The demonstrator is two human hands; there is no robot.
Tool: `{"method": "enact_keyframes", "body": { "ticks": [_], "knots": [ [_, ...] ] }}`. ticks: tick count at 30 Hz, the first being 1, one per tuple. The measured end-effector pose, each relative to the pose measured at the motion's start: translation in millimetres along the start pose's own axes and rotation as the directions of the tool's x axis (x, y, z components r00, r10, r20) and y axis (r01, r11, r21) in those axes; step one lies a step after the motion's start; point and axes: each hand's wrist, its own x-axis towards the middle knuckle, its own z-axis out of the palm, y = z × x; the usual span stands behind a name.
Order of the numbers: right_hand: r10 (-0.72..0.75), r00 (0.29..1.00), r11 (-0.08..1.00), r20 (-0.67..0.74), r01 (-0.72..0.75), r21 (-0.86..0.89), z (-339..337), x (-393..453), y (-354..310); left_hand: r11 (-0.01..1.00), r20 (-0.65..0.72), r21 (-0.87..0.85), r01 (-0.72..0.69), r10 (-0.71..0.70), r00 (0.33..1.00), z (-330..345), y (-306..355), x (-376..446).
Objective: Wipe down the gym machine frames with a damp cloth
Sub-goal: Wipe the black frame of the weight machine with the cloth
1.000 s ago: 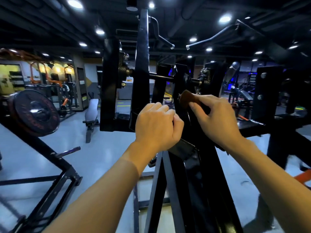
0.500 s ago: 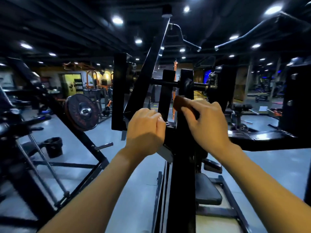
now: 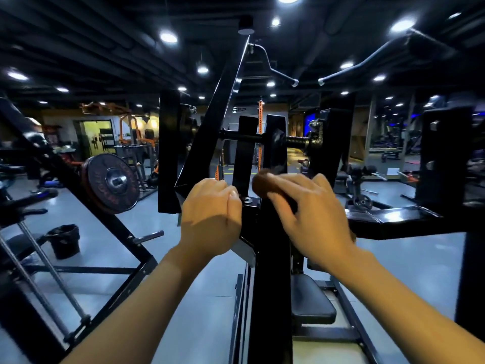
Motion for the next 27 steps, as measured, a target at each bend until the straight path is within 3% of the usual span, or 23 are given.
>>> {"method": "enact_keyframes", "body": {
  "ticks": [5, 10, 15, 20, 25, 27],
  "knots": [
    [0.151, 0.988, 0.988, -0.041, -0.152, -0.028, 7.3, 33.7, 11.9, 0.999, -0.009, 0.005, 0.037, -0.037, 0.999, 1.1, 1.3, -0.6],
    [-0.016, 1.000, 0.998, 0.009, 0.016, -0.058, 4.8, 8.7, -10.1, 1.000, -0.026, 0.015, -0.001, 0.001, 1.000, 1.3, -1.2, -0.7],
    [0.160, 0.986, 0.987, -0.044, -0.162, -0.025, 12.0, 44.1, 9.6, 0.999, -0.060, -0.027, -0.016, 0.015, 0.998, 1.9, -0.3, -1.3],
    [0.030, 0.999, 0.998, -0.014, -0.031, -0.056, 8.9, 17.4, -7.9, 0.999, -0.083, -0.048, -0.016, 0.012, 0.997, 3.4, -1.0, -1.4],
    [0.205, 0.973, 0.977, -0.102, -0.209, -0.032, 16.7, 44.4, 10.5, 0.998, -0.120, -0.051, -0.029, 0.022, 0.992, 5.5, -1.4, -1.7],
    [0.170, 0.980, 0.984, -0.105, -0.175, -0.041, 23.3, 47.6, 1.8, 0.998, -0.128, -0.050, -0.042, 0.035, 0.991, 6.5, -3.4, -1.6]
  ]
}}
